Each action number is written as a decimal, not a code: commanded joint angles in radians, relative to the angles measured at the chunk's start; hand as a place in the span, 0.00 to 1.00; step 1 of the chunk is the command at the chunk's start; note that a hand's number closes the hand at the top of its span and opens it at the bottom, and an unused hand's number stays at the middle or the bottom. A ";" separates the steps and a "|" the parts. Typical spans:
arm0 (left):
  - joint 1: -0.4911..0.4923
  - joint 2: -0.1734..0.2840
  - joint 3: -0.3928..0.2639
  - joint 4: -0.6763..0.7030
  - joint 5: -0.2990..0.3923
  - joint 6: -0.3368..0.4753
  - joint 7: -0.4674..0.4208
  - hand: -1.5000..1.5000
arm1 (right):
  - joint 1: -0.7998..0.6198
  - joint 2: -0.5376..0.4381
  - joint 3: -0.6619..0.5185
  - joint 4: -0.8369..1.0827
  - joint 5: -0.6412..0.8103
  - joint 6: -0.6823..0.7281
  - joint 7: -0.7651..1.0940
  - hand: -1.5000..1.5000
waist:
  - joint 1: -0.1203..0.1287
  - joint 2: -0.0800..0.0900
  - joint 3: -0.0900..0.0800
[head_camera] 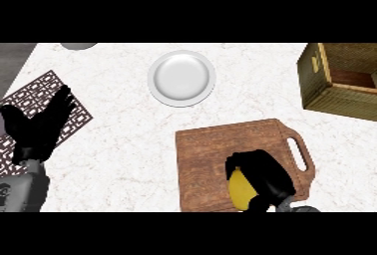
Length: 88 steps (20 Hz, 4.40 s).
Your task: Pick the lemon from the cutting board and place it in the basket
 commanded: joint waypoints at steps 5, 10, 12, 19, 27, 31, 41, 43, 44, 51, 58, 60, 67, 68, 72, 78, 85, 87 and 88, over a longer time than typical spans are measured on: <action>0.077 0.012 0.017 -0.039 0.019 -0.035 -0.035 0.50 | 0.288 0.078 0.012 -0.462 -0.145 0.106 0.178 1.00 | 0.000 0.002 0.002; 0.019 0.001 0.015 0.000 0.005 -0.006 -0.021 0.50 | 0.362 0.128 0.112 -0.685 -0.290 -0.011 0.165 1.00 | -0.016 0.003 0.002; 0.001 -0.007 0.003 -0.001 0.013 -0.015 0.004 0.50 | 0.364 0.128 0.086 -0.806 -0.293 0.014 0.188 1.00 | -0.006 0.004 0.002; 0.002 -0.002 0.006 0.005 0.002 -0.009 0.005 0.50 | 0.183 0.130 0.005 -0.958 -0.286 -0.001 0.461 1.00 | 0.008 0.006 0.000; 0.013 0.040 0.040 0.004 0.033 -0.057 -0.019 0.50 | -0.216 0.130 -0.187 -0.875 -0.302 0.043 0.729 1.00 | 0.022 0.003 -0.001; -0.036 0.014 0.004 -0.012 -0.001 -0.013 0.044 0.50 | -0.443 0.118 -0.359 -0.808 -0.357 0.119 0.841 1.00 | 0.014 0.003 0.001; 0.031 -0.016 -0.004 -0.041 0.009 -0.025 0.008 0.50 | -0.903 -0.161 -0.688 -0.341 -0.391 0.143 0.839 1.00 | 0.030 0.008 0.001; -0.030 -0.013 -0.010 0.015 -0.023 -0.008 -0.016 0.50 | -0.826 -0.232 -0.755 -0.291 -0.399 0.130 0.712 1.00 | 0.018 0.013 0.002; -0.026 0.001 0.012 0.044 0.000 -0.033 -0.032 0.50 | -0.882 -0.238 -0.741 -0.248 -0.380 0.112 0.740 1.00 | 0.022 0.012 0.002; 0.036 -0.028 -0.010 -0.037 -0.012 -0.019 -0.017 0.50 | -0.824 -0.368 -0.834 -0.001 -0.417 0.049 0.503 1.00 | 0.027 0.010 0.002; 0.029 -0.025 -0.019 -0.089 -0.002 -0.026 0.062 0.50 | -0.716 -0.404 -0.869 0.218 -0.406 -0.090 0.233 1.00 | 0.031 0.010 0.003; -0.026 -0.002 0.012 0.019 -0.001 -0.042 0.003 0.50 | -0.693 -0.416 -0.886 0.221 -0.432 -0.109 0.195 1.00 | 0.022 0.010 0.002; -0.036 -0.009 0.008 -0.020 -0.006 -0.022 0.039 0.50 | -0.745 -0.399 -0.909 0.414 -0.327 -0.344 0.229 0.00 | 0.031 0.012 0.002; -0.022 -0.025 0.005 0.011 -0.011 -0.022 -0.006 0.50 | -0.737 -0.437 -0.951 0.498 -0.373 -0.326 0.158 0.00 | 0.029 0.013 0.003; -0.019 -0.008 0.023 0.014 0.004 -0.042 0.011 0.50 | -0.767 -0.513 -0.918 0.617 -0.411 -0.284 0.070 0.00 | 0.027 0.011 0.002; -0.017 -0.006 0.031 0.089 -0.008 -0.061 -0.091 0.50 | -0.873 -0.527 -0.910 0.757 -0.460 -0.323 -0.035 0.00 | 0.031 0.013 0.002; -0.023 0.000 0.022 0.002 -0.013 -0.035 0.004 0.50 | -0.868 -0.588 -1.144 0.806 -0.620 -0.409 0.011 0.00 | 0.032 0.012 0.005; -0.033 -0.028 0.017 0.003 -0.011 -0.014 0.013 0.50 | -0.856 -0.637 -1.200 0.802 -0.672 -0.375 0.051 0.00 | 0.016 0.007 0.004; 0.040 -0.029 0.010 -0.036 -0.010 -0.031 -0.006 0.50 | -0.853 -0.629 -1.218 0.812 -0.689 -0.392 0.062 0.00 | 0.027 0.006 0.004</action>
